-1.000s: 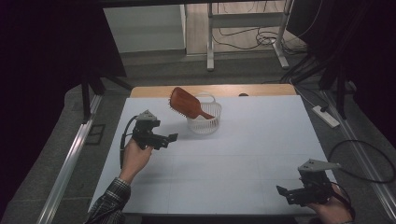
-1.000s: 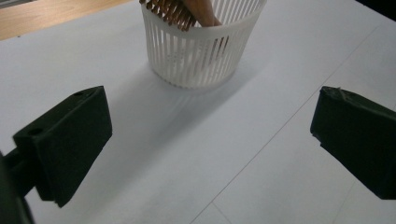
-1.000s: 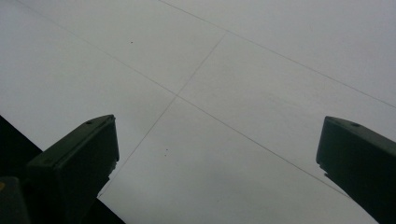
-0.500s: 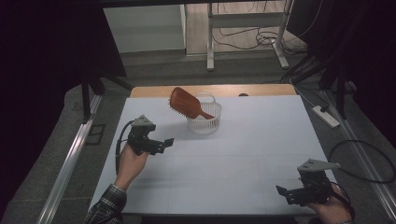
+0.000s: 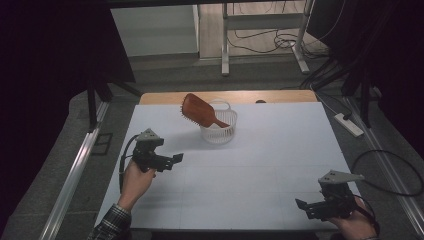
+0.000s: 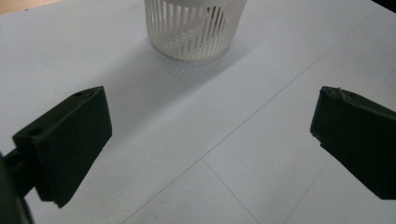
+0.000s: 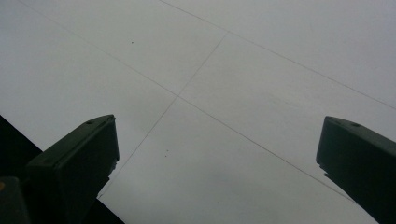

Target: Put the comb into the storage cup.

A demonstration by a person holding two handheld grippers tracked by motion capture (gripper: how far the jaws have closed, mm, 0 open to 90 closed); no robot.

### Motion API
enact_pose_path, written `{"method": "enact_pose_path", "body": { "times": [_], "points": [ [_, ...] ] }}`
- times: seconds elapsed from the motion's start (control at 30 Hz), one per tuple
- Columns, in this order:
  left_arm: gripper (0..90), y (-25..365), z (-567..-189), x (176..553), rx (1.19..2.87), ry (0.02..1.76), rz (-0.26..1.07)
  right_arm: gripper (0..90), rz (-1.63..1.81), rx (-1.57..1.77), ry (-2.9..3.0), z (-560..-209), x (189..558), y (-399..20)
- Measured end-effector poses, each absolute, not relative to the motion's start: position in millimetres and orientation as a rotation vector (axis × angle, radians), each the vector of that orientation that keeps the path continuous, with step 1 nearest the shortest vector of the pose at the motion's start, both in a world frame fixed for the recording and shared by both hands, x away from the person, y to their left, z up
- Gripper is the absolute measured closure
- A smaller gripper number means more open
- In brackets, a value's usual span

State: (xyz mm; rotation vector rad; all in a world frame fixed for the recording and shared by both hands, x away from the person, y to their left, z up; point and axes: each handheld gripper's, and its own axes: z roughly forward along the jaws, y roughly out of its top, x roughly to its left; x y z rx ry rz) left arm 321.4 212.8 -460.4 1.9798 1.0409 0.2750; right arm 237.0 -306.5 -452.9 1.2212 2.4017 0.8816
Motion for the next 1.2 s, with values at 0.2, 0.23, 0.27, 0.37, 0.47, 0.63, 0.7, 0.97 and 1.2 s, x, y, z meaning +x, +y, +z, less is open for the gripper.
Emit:
{"method": "enact_pose_path", "body": {
  "times": [0.2, 0.23, 0.27, 0.37, 0.47, 0.63, 0.7, 0.97, 1.2],
  "points": [
    [0.0, 215, -461, 313, 1.985, 1.042, 0.275, 0.0, 0.883, 1.224, 2.399, -453, 237, -306],
    [0.0, 215, -461, 312, 1.984, 1.042, 0.274, 0.0, 0.883, 1.224, 2.399, -453, 237, -306],
    [0.0, 215, -461, 310, 1.985, 1.044, 0.275, 0.0, 0.884, 1.224, 2.398, -453, 237, -306],
    [0.0, 216, -461, 306, 1.993, 1.045, 0.284, 0.0, 0.884, 1.225, 2.397, -453, 237, -306],
    [0.0, 218, -461, 302, 1.995, 1.044, 0.289, 0.0, 0.885, 1.227, 2.396, -453, 237, -307],
    [0.0, 221, -462, 295, 1.987, 1.049, 0.288, 0.0, 0.887, 1.229, 2.395, -453, 237, -307],
    [0.0, 223, -462, 292, 1.984, 1.05, 0.288, 0.0, 0.886, 1.228, 2.395, -453, 237, -307],
    [0.0, 230, -462, 279, 1.971, 1.061, 0.292, 0.0, 0.885, 1.224, 2.394, -453, 237, -307],
    [0.0, 235, -462, 270, 1.973, 1.069, 0.302, 0.0, 0.883, 1.224, 2.389, -452, 236, -306]
  ]
}}
